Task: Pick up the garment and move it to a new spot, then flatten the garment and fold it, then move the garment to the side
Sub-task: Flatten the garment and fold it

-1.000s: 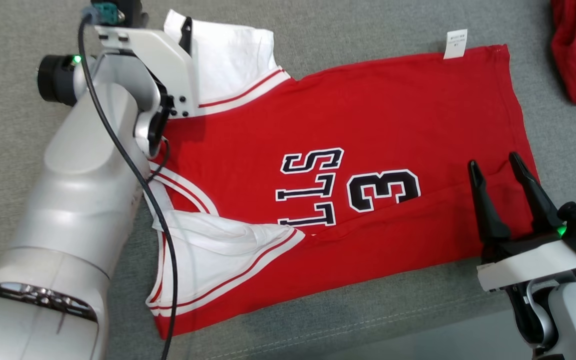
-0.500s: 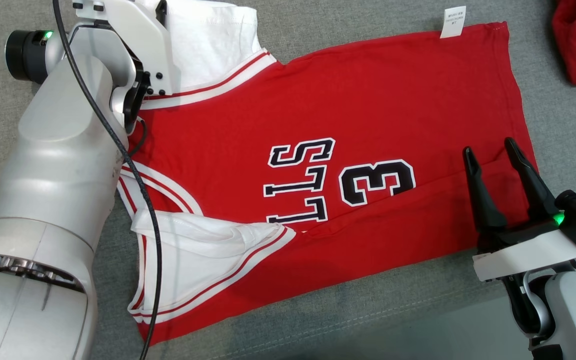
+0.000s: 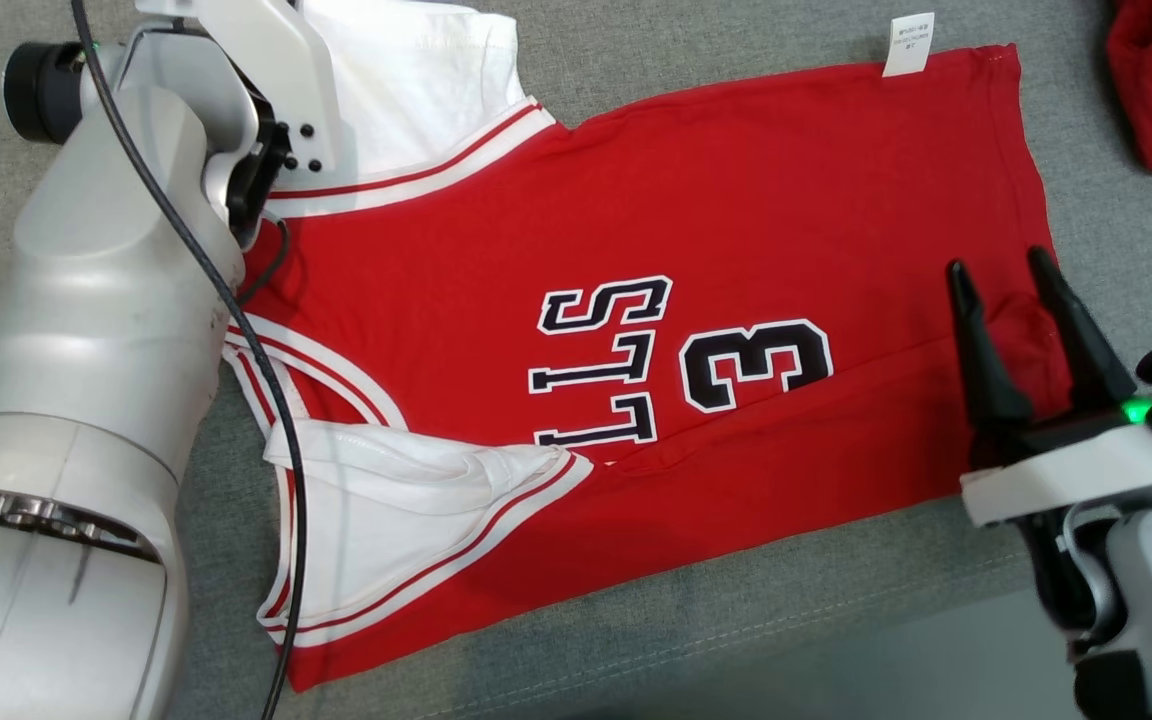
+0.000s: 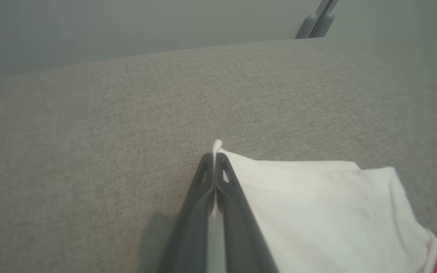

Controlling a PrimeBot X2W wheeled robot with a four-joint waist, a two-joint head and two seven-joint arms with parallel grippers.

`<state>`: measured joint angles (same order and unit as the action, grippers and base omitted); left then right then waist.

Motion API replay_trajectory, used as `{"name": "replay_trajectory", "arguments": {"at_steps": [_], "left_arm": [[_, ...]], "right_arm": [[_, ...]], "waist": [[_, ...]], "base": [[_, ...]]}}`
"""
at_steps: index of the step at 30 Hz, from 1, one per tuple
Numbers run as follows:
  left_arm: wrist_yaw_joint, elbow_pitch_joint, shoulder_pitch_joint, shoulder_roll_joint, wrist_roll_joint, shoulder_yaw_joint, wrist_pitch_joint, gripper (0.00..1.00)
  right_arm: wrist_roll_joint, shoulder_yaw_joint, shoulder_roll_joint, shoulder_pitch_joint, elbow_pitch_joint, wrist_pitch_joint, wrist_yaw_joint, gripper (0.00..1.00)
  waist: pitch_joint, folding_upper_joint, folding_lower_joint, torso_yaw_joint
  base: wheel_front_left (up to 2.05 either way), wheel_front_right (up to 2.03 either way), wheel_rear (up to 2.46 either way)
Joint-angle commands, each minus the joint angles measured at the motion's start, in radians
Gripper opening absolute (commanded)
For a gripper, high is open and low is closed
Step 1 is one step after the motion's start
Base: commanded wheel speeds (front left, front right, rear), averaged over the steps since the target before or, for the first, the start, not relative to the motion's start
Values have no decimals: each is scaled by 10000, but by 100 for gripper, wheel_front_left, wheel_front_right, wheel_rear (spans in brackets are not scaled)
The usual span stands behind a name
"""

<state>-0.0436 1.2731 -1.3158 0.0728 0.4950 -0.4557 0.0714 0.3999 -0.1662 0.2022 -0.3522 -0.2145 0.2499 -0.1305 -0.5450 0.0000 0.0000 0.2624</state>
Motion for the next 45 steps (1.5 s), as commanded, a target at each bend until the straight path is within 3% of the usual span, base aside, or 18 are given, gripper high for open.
{"name": "replay_trajectory", "arguments": {"at_steps": [1, 4, 7, 11, 14, 19, 22, 26, 27, 30, 35, 38, 39, 43, 45], "left_arm": [[-91, -181, -545, 247, 87, 155, 33, 0], [-195, -159, -752, 260, 185, 192, 69, 0], [-317, -187, -902, 201, 380, 305, -19, 0], [-417, -241, -1024, 139, 406, 240, -257, 0], [-458, -244, -1046, 94, 420, 196, -325, 0], [-542, -237, -1123, 21, 453, 91, -445, 0], [-576, -224, -1171, -9, 472, 31, -479, 0], [-620, -209, -1246, -39, 500, -41, -539, 0], [-626, -200, -1258, -44, 501, -63, -541, 0], [-601, -162, -1272, -46, 477, -133, -561, 0], [-602, -115, -1280, -62, 535, -173, -563, 0], [-611, -95, -1275, -74, 551, -220, -592, 0], [-616, -89, -1272, -81, 559, -238, -587, 0], [-636, -74, -1294, -109, 598, -303, -585, 0], [-652, -69, -1297, -121, 626, -333, -582, 0]], "right_arm": [[401, -54, 435, -308, -96, 118, -2, 100], [1881, -196, 744, -1127, -812, -224, -2, 100], [2935, -460, 1508, -2043, -1396, -1242, -2, 100], [3733, -610, 2296, -3221, -2289, -2432, -2, 100], [3908, -727, 2520, -3741, -2726, -2822, -2, 100], [4384, -1188, 2669, -4684, -3565, -3320, -2, 99], [4616, -1503, 2693, -5060, -4082, -3507, -2, 82], [4848, -1882, 2672, -5491, -4716, -3500, -2, 79], [4913, -1973, 2654, -5583, -4844, -3468, -2, 85], [5129, -2261, 2584, -5790, -5171, -3402, -2, 92], [5367, -2747, 2600, -6033, -5605, -3212, -2, 86], [5542, -2968, 2632, -6177, -5857, -3057, -2, 71], [5576, -3057, 2656, -6222, -5943, -3025, -2, 51], [5676, -3366, 2750, -6452, -6233, -2787, -2, 35], [5726, -3506, 2768, -6570, -6371, -2656, -2, 7]], "waist": [[-15, 0, 0, -11], [-64, 0, 0, -68], [-140, 0, 0, -215], [-273, 0, 0, -419], [-320, 0, 0, -519], [-392, 0, 0, -672], [-429, 0, 0, -741], [-482, 0, 0, -819], [-488, 0, 0, -832], [-497, 0, 0, -858], [-506, 0, 0, -906], [-502, 0, 0, -968], [-503, 0, 0, -991], [-537, 0, 0, -1088], [-555, 0, 0, -1130]], "base": [[0, 0, 0], [0, 0, 0], [0, 0, 0], [0, 0, 0], [0, 0, 0], [0, 0, 0], [0, 0, 0], [0, 0, 0], [0, 0, 0], [0, 0, 0], [0, 0, 0], [0, 0, 0], [0, 0, 0], [0, 0, 0], [0, 0, 0]]}}
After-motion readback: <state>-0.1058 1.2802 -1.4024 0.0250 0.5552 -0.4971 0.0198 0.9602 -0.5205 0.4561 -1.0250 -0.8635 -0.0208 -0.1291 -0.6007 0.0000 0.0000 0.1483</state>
